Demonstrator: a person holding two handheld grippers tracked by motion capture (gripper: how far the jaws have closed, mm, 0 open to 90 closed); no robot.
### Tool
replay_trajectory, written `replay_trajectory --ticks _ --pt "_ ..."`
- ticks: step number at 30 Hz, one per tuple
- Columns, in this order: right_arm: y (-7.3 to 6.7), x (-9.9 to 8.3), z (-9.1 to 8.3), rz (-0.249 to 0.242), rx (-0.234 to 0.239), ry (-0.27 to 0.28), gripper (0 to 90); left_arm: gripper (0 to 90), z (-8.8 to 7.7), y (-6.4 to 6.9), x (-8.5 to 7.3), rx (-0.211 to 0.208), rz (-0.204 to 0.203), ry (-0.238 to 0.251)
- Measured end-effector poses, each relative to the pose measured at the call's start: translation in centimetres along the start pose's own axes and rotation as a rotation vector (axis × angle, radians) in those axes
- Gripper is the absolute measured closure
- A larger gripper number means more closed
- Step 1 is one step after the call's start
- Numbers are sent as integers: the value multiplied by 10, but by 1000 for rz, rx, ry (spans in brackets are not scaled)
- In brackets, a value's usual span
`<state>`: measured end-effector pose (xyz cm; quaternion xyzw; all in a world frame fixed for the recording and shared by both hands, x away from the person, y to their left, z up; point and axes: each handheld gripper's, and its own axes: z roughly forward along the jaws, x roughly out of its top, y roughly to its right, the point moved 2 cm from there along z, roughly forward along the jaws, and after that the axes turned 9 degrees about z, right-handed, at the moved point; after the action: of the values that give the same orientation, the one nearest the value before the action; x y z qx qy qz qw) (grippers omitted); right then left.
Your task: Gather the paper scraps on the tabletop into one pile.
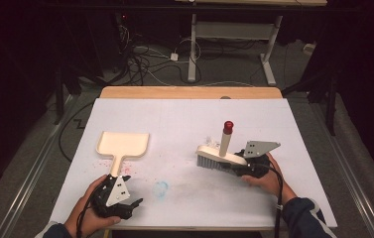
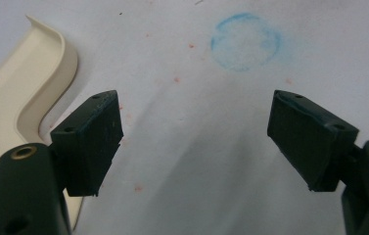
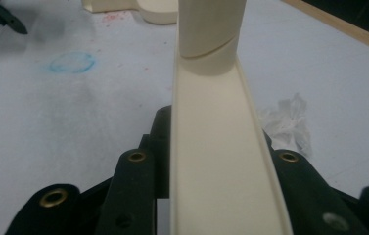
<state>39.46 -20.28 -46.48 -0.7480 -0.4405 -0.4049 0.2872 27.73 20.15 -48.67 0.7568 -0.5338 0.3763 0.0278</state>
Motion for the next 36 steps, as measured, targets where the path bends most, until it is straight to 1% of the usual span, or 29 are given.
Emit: replay_trajectory --ticks 2,6,8,10,11,15,16,18,20,22,23,27,28,30,32,34,36 --pt "4 2 3 1 -13 2 681 198 1 0 0 -8 -7 -1" --pt "10 8 9 6 -24 12 681 199 1 1 0 -10 -8 -4" --pt "12 10 11 9 -40 12 681 199 2 0 -1 -10 -6 -5" --pt "14 12 11 19 -38 27 681 199 2 0 -1 -13 -7 -6" --pt "14 12 10 25 -31 37 680 199 2 1 -1 -12 -6 -6" --pt "10 16 4 30 -39 57 680 198 0 0 -1 -7 -9 -4" --pt "8 18 2 32 -50 63 680 198 0 0 -1 -6 -9 -3" --pt "6 22 -3 35 -57 79 680 198 0 0 -1 2 -1 -1" --pt "2 26 -9 44 -84 97 680 198 0 0 -1 -3 -7 -3" --pt "-2 30 -16 52 -99 115 680 199 -1 0 -1 -2 -10 -1" --pt "-5 32 -19 59 -117 121 680 198 -1 -1 -1 5 -3 1" --pt "-11 38 -30 73 -158 152 680 198 -2 -1 -1 8 0 0" --pt "-12 39 -32 78 -177 153 680 198 -2 0 -1 2 -7 0" --pt "-15 41 -37 82 -196 167 679 198 -3 -1 -1 10 -5 4" --pt "-16 43 -42 87 -228 177 679 198 -3 -1 -1 12 -7 6" --pt "-17 44 -48 94 -238 194 679 199 -3 -1 -2 12 -5 4" --pt "-18 46 -51 100 -271 196 679 198 -3 -1 -2 11 -5 5"
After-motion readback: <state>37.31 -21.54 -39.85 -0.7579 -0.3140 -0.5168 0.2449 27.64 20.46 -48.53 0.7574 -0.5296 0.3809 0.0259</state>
